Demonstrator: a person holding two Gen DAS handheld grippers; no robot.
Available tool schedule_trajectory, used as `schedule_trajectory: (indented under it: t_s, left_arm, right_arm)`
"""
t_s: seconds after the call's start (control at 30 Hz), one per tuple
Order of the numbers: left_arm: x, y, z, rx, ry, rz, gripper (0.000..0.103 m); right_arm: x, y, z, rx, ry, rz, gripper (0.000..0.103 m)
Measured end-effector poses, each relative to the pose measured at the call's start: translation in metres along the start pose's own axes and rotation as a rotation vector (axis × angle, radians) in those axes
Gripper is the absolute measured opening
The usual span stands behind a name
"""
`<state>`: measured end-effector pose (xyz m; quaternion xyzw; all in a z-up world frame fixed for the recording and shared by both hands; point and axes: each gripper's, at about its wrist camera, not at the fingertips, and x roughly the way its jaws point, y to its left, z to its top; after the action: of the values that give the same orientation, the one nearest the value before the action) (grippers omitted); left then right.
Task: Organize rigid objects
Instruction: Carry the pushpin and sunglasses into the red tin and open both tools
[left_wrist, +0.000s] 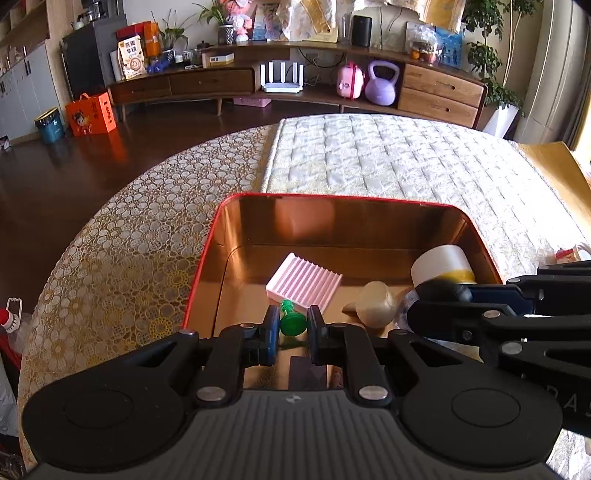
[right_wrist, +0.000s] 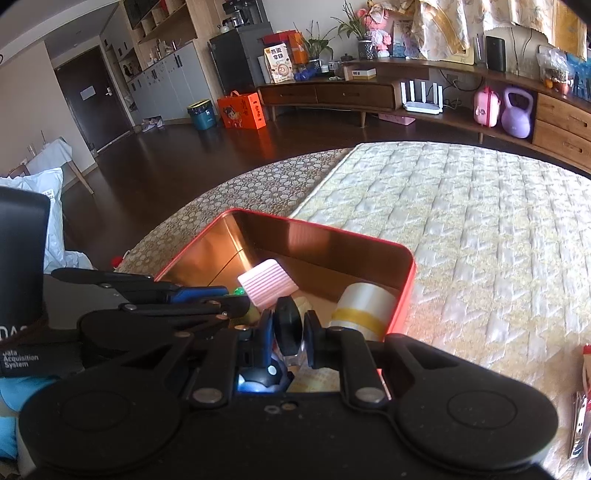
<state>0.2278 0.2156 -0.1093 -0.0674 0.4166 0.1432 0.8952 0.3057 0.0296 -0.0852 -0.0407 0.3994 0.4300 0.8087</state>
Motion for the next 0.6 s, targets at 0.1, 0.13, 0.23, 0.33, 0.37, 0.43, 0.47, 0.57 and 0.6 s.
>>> schedule_trajectory:
  t_s: [0.1, 0.13, 0.23, 0.33, 0.37, 0.43, 0.47, 0.57, 0.6]
  left_arm:
    - [0.003, 0.001, -0.001, -0.011, 0.015, -0.012, 0.016]
    - [0.003, 0.000, -0.001, -0.011, 0.017, -0.013, 0.016]
    - [0.004, 0.000, -0.002, -0.022, 0.026, -0.014, 0.016]
    - [0.004, 0.001, -0.002, -0.034, 0.033, -0.021, 0.016]
    - [0.004, 0.001, -0.002, -0.035, 0.035, -0.020, 0.016]
    - [0.003, 0.001, -0.002, -0.039, 0.039, -0.014, 0.016]
    - [0.004, 0.001, -0.002, -0.041, 0.041, -0.013, 0.016]
    - [0.003, 0.001, -0.002, -0.051, 0.049, -0.009, 0.016]
    - [0.002, 0.001, -0.002, -0.056, 0.051, -0.014, 0.016]
  right_arm:
    - [-0.001, -0.001, -0.001, 0.010, -0.005, 0.008, 0.016]
    - [-0.002, -0.001, -0.001, 0.010, -0.006, 0.011, 0.016]
    - [-0.005, -0.002, -0.002, 0.011, -0.015, 0.015, 0.016]
    - [-0.011, -0.004, -0.005, 0.024, -0.020, 0.021, 0.016]
    - [-0.013, -0.004, -0.006, 0.028, -0.023, 0.026, 0.016]
    - [-0.018, -0.005, -0.007, 0.045, -0.026, 0.036, 0.016]
    - [-0.021, -0.004, -0.008, 0.053, -0.027, 0.042, 0.017]
    - [-0.030, 0.001, -0.012, 0.048, -0.031, 0.053, 0.017]
    - [-0.034, 0.002, -0.013, 0.044, -0.033, 0.057, 0.017]
